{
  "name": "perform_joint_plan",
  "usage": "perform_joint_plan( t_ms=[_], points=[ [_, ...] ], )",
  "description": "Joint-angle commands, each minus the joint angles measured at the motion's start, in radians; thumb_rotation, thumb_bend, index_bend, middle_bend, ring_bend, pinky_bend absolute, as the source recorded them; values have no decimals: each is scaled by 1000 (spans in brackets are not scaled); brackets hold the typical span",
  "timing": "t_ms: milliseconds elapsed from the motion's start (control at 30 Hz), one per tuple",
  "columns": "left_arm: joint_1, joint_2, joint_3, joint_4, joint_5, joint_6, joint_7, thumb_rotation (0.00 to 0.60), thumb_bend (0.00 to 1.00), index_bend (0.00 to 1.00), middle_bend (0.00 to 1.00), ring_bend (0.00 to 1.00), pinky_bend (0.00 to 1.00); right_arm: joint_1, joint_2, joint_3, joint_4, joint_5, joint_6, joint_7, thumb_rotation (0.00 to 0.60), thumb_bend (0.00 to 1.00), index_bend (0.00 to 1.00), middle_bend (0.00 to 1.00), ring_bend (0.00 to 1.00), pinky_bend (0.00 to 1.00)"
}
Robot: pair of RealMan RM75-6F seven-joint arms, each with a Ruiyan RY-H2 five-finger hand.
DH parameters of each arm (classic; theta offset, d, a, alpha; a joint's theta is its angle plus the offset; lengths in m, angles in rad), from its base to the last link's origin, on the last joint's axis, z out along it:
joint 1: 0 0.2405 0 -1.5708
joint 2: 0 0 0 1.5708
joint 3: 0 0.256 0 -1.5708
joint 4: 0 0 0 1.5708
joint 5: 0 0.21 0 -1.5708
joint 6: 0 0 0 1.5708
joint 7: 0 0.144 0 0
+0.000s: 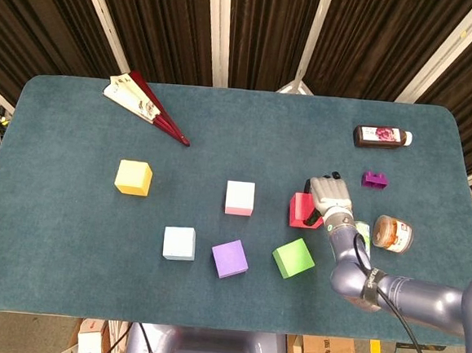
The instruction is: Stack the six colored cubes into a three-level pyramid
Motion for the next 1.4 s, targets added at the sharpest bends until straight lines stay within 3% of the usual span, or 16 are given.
perform_joint_plan(
  t_ms=[33,800,1400],
  points=[
    [-1,-1,1,-2,0,-3,4,600,321,101,0,0,29,5,-16,11,14,9,8,-6,600,246,433,375,181,0],
    [-11,-10,-6,7,-23,-24,28,600,320,101,0,0,29,84,-140,108,111,113,28,-97,600,245,433,375,182,0],
    [-9,-6,-12,10,-32,-24,9,600,321,101,0,0,29,107,-210,151,164,158,45,-160,600,246,433,375,183,0]
  ],
)
